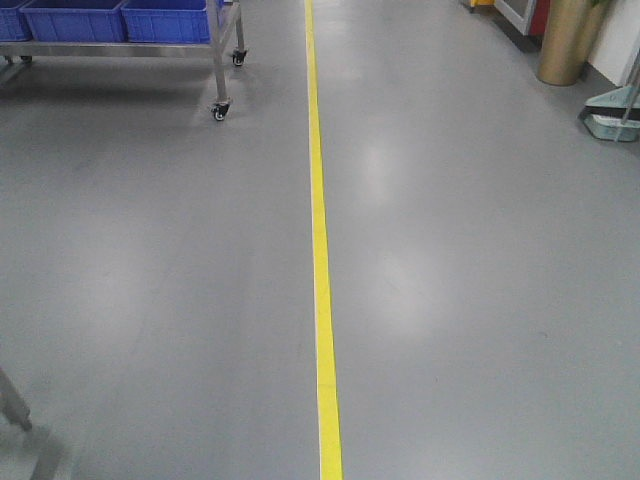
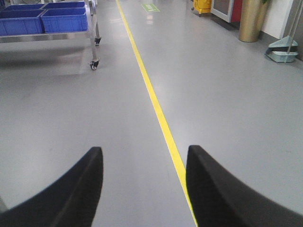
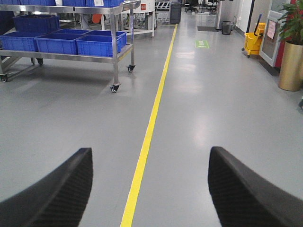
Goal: Move and align brake pads A on conveyor
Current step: 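Drive along the yellow floor line past the green floor sign, then turn toward the steel table below the blue bins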
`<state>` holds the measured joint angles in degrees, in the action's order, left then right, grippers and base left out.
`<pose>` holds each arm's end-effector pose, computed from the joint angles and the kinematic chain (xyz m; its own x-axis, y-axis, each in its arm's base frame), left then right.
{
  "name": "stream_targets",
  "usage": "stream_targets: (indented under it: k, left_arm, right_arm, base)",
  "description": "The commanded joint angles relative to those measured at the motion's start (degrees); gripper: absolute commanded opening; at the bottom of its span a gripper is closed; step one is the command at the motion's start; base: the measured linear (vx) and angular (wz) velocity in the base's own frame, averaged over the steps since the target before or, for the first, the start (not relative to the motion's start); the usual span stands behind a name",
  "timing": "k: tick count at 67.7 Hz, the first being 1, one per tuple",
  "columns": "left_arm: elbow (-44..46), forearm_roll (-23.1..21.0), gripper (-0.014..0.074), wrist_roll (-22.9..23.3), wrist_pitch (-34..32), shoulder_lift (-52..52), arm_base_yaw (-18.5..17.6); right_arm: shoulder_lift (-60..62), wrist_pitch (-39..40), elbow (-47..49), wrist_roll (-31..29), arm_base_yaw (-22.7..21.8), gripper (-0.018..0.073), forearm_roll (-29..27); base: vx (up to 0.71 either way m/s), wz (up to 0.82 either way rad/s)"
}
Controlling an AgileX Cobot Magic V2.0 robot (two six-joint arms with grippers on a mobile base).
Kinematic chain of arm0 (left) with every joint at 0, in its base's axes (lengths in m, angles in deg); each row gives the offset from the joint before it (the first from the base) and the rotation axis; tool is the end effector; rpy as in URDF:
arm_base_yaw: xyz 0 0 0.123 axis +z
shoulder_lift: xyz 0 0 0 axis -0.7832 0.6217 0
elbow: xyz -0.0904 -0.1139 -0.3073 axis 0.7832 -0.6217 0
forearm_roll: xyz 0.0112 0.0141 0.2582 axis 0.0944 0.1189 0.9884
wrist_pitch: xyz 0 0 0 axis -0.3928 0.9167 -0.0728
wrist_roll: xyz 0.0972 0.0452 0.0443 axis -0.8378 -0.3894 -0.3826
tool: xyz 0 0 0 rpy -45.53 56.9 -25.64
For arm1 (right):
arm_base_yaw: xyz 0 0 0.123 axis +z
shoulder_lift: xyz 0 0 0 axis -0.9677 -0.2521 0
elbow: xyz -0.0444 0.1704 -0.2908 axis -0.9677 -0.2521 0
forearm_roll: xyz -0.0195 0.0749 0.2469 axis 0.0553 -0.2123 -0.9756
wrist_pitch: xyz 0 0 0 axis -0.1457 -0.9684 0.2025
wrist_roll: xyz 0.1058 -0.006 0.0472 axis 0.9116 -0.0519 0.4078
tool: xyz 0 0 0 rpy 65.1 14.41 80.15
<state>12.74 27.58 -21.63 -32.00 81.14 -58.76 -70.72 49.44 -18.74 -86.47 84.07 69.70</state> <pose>0.0324 -0.0051 0.2678 -0.2544 0.0367 -0.9664 0.1348 0.9909 0.0022 0.0284 0.0027 0.2573 -0.1279 -0.0490 -0.9906 -0.1402 0.9896 -0.0309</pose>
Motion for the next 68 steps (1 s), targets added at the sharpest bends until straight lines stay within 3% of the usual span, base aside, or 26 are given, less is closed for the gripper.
stream_targets:
  k: [1, 46, 68]
  left_arm:
    - [1.4, -0.2, 0.0391, 0.1, -4.0, 0.6, -0.2]
    - [1.4, -0.2, 0.0391, 0.1, -4.0, 0.6, -0.2]
    - [1.4, -0.2, 0.0391, 0.1, -4.0, 0.6, -0.2]
  right_arm:
    - [-0.9, 4.3, 1.6, -0.5, 0.0, 0.0488, 0.4]
    - [-0.9, 4.3, 1.6, -0.5, 0.0, 0.0488, 0.4]
    - [-0.9, 4.3, 1.6, -0.5, 0.0, 0.0488, 0.4]
  base:
    - [0.67, 0.01]
    - [0.6, 0.13]
    - [0.45, 0.44]
